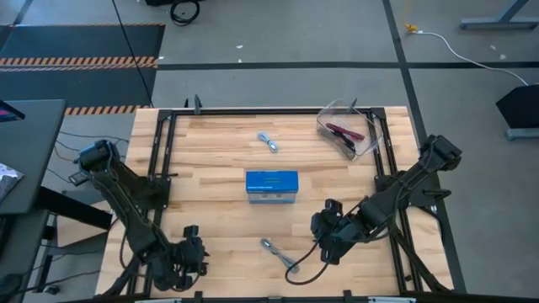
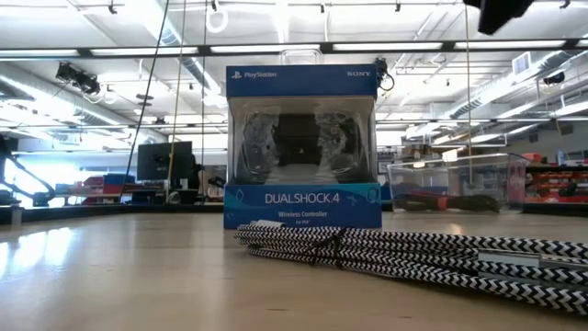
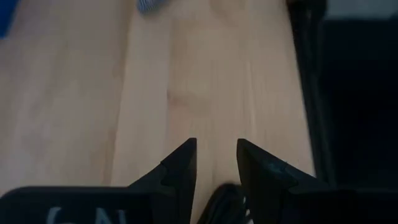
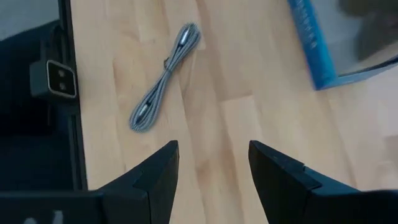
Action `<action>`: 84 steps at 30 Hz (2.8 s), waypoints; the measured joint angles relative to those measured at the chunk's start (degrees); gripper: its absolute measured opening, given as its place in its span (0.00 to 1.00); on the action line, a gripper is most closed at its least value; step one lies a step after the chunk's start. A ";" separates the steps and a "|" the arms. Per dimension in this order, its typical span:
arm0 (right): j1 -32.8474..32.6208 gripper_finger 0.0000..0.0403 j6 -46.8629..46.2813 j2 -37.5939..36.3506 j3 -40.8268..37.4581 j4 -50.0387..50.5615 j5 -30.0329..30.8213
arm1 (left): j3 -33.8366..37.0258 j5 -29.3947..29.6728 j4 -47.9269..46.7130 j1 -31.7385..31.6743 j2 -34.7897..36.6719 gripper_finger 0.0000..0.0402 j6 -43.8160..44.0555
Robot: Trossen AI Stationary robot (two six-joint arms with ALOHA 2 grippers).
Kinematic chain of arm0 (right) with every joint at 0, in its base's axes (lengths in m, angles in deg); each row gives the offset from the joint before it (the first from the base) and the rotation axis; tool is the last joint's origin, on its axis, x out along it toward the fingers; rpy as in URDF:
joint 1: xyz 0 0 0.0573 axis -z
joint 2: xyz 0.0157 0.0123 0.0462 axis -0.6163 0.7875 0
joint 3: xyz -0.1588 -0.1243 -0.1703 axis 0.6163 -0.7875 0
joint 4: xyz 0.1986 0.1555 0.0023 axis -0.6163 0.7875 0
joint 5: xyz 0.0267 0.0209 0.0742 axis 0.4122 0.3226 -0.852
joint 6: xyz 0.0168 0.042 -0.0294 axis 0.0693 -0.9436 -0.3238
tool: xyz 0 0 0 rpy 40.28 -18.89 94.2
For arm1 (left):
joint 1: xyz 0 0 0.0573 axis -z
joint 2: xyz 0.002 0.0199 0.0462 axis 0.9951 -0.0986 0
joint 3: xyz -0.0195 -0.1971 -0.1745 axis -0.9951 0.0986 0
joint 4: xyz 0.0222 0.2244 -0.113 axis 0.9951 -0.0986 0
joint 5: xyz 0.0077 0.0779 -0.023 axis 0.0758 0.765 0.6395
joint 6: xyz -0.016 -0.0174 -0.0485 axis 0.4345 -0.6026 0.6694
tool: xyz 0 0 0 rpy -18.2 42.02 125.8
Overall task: Pick and place USB-C Cables
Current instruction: Put the black charger cable into the container
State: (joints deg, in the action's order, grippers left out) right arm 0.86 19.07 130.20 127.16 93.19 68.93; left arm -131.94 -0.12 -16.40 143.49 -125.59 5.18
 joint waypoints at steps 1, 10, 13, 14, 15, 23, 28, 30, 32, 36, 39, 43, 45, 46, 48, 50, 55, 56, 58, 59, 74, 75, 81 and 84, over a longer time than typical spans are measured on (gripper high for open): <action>0.00 0.50 -0.01 0.59 0.00 -0.23 -0.58 | 0.00 -0.90 -0.62 0.22 -0.86 0.30 -0.13; -0.17 0.50 -0.06 2.56 -0.02 -1.24 -3.25 | -0.48 -9.98 -9.08 0.56 -4.56 0.30 -0.44; -0.17 0.50 0.02 1.76 -0.02 -1.22 -2.90 | -3.78 -11.59 -15.09 0.62 -4.29 0.30 -1.13; -0.17 0.50 0.04 1.66 -0.02 -1.24 -2.54 | -5.34 -12.25 -17.78 0.80 -4.28 0.30 -1.82; -0.14 0.50 0.06 1.66 -0.02 -1.22 -2.27 | -6.68 -12.84 -20.48 1.10 -4.28 0.30 -1.96; -0.31 0.50 -2.48 1.72 -0.02 -1.17 -2.01 | -9.94 -22.56 -24.05 2.95 -4.61 0.30 -2.15; -0.63 0.50 -3.38 1.72 -0.02 -1.22 -2.05 | -9.92 -24.02 -25.15 4.21 -4.70 0.30 -2.21; -0.71 0.50 -4.15 1.72 -0.02 -1.22 -2.21 | -9.91 -23.58 -26.74 4.58 -4.70 0.30 -3.54; -0.73 0.50 -4.72 1.74 -0.02 -1.23 -2.68 | -9.60 -23.40 -27.27 4.78 -4.70 0.31 -5.87; -0.72 0.50 -5.90 1.74 -0.02 -1.29 -3.36 | -9.38 -24.08 -28.40 4.77 -4.70 0.39 -9.52; -0.72 0.50 -6.79 1.74 -0.02 -1.38 -3.38 | -9.38 -25.21 -28.69 5.23 -4.70 0.48 -11.66; -0.74 0.50 -7.49 1.74 -0.02 -1.93 -3.29 | -9.38 -25.56 -30.78 6.13 -5.15 0.60 -12.89; -0.74 0.50 -7.47 1.74 -0.02 -2.62 -3.22 | -9.38 -24.12 -30.66 6.22 -6.13 0.65 -14.25; -0.74 0.50 -7.46 1.74 -0.02 -2.79 -2.92 | -9.38 -22.84 -30.36 6.33 -6.89 0.66 -15.11; -0.74 0.50 -7.46 1.74 -0.02 -3.13 -2.39 | -9.35 -20.22 -29.74 6.27 -8.52 0.68 -17.36; -0.72 0.50 -7.48 1.74 -0.02 -3.42 -2.26 | -9.35 -19.01 -29.77 5.89 -10.29 0.69 -20.22; -0.72 0.50 -8.81 1.74 -0.02 -3.43 -2.41 | -9.33 -15.88 -28.22 4.84 -13.94 0.67 -25.02; -0.72 0.50 -8.81 1.74 -0.02 -3.43 -2.59 | -9.33 -15.89 -27.20 4.53 -14.43 0.66 -26.25; -0.74 0.50 -8.81 1.74 -0.02 -3.43 -2.70 | -9.33 -15.64 -25.61 3.98 -15.18 0.65 -26.87; -0.74 0.50 -8.81 1.74 -0.02 -3.42 -2.70 | -9.31 -15.54 -24.81 3.70 -15.53 0.64 -27.41; -0.72 0.50 -7.03 1.74 -0.02 -3.78 -3.35 | -9.46 -20.55 -22.03 -2.65 -18.31 0.15 -25.99; -0.72 0.50 -6.96 1.74 -0.02 -3.77 -3.36 | -9.44 -20.48 -21.95 -3.26 -18.31 0.15 -25.69; -0.72 0.50 -5.61 1.74 -0.02 -3.76 -3.38 | -10.86 -17.99 -21.73 -6.45 -16.48 0.15 -24.82; -0.72 0.50 -4.90 1.74 -0.02 -3.76 -3.37 | -12.68 -15.05 -21.90 -7.60 -13.79 0.15 -25.08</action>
State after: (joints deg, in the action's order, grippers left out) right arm 0.14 14.17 131.95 127.14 89.43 65.56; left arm -144.62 -15.18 -38.31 135.89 -139.38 -19.90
